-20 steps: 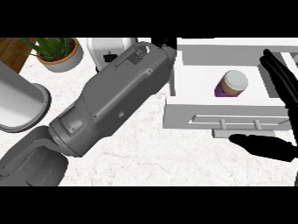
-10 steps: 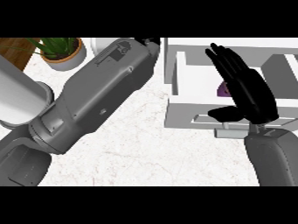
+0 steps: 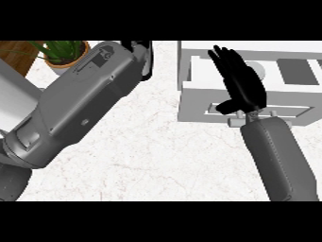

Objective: Pick up the can, place it into the drawer and close the drawer

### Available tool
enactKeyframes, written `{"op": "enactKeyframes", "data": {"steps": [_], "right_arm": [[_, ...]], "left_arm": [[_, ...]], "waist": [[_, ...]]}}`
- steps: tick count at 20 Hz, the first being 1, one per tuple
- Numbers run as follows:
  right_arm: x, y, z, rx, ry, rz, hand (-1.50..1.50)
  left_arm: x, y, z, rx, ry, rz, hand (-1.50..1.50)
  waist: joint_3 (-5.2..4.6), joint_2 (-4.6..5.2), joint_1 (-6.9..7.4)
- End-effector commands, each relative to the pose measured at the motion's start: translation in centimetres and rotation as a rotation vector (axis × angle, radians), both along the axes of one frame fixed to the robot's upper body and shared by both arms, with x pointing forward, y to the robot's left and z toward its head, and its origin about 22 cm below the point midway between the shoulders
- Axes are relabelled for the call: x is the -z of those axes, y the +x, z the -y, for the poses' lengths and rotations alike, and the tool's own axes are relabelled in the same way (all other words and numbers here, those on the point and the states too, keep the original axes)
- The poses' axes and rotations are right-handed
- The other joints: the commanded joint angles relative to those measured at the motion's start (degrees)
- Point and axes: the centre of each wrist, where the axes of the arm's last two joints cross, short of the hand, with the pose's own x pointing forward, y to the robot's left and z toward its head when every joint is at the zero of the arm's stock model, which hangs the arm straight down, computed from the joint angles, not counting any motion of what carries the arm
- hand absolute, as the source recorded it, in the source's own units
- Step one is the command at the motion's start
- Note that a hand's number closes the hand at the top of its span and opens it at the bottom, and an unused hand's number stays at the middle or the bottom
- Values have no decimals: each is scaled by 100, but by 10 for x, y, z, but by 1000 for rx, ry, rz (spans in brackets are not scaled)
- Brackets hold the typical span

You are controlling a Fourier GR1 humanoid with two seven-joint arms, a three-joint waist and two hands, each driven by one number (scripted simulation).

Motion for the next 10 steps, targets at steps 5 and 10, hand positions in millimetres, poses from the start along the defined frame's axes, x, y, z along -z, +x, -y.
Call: {"op": "enactKeyframes", "data": {"steps": [5, 10], "right_arm": [[44, 25, 9, 95, -73, 9, -150], [37, 42, 18, 126, -62, 57, -150]], "left_arm": [[-4, -13, -18, 12, 5, 12, -150], [-8, -12, -39, -14, 7, 15, -150]], "waist": [[22, 45, 108], [23, 64, 104]]}}
